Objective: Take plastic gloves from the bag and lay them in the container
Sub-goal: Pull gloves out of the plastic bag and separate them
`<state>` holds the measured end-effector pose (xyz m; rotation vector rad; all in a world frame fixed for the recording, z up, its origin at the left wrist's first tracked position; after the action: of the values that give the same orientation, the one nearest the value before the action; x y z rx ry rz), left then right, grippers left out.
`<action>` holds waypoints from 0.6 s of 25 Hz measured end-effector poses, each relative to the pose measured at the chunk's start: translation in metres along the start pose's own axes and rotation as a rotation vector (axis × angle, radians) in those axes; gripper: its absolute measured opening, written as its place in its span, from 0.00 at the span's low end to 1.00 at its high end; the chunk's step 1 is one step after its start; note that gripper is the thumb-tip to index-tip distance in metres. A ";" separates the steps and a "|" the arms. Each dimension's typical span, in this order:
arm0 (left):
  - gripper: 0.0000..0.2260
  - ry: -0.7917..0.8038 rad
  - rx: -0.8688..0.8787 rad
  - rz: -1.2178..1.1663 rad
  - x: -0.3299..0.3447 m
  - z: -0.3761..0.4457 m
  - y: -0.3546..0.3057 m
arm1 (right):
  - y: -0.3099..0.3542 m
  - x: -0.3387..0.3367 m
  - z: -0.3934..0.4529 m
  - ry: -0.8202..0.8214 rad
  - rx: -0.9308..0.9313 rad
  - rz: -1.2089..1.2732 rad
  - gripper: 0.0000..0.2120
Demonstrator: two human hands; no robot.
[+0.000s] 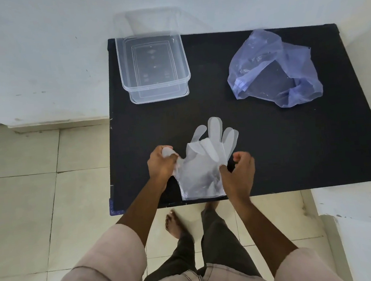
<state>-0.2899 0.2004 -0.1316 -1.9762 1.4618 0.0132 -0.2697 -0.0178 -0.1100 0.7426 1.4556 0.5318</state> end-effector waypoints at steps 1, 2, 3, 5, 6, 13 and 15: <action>0.13 0.002 0.010 0.010 0.000 0.000 -0.001 | 0.007 0.000 -0.002 0.002 -0.180 -0.111 0.13; 0.13 0.005 0.019 0.017 -0.001 0.000 -0.002 | 0.014 0.003 -0.006 0.044 -0.344 -0.217 0.12; 0.13 0.007 0.028 0.025 -0.001 0.000 -0.002 | 0.018 0.009 -0.010 0.124 -0.475 -0.313 0.10; 0.13 0.007 0.046 0.052 -0.002 0.000 -0.001 | 0.023 0.022 -0.015 0.329 -0.610 -0.441 0.09; 0.14 0.006 0.053 0.071 -0.002 -0.002 0.000 | 0.025 0.027 -0.014 0.420 -0.623 -0.474 0.11; 0.24 0.003 0.001 0.089 -0.002 -0.008 0.014 | 0.057 0.054 0.019 0.515 -0.643 -0.454 0.20; 0.26 0.027 -0.038 0.040 -0.002 -0.011 0.022 | 0.059 0.056 0.019 0.517 -0.668 -0.447 0.23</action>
<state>-0.3140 0.1930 -0.1333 -1.9842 1.5295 0.0322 -0.2406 0.0603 -0.1057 -0.2709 1.7028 0.8321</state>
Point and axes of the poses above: each hand's wrist, its own z-axis towards the middle knuckle, its own x-axis out of the palm, y = z × x, the point moved 4 cm from there along z, towards the middle knuckle, and after that the axes turned 14 degrees about -x, right-handed, at the moved point
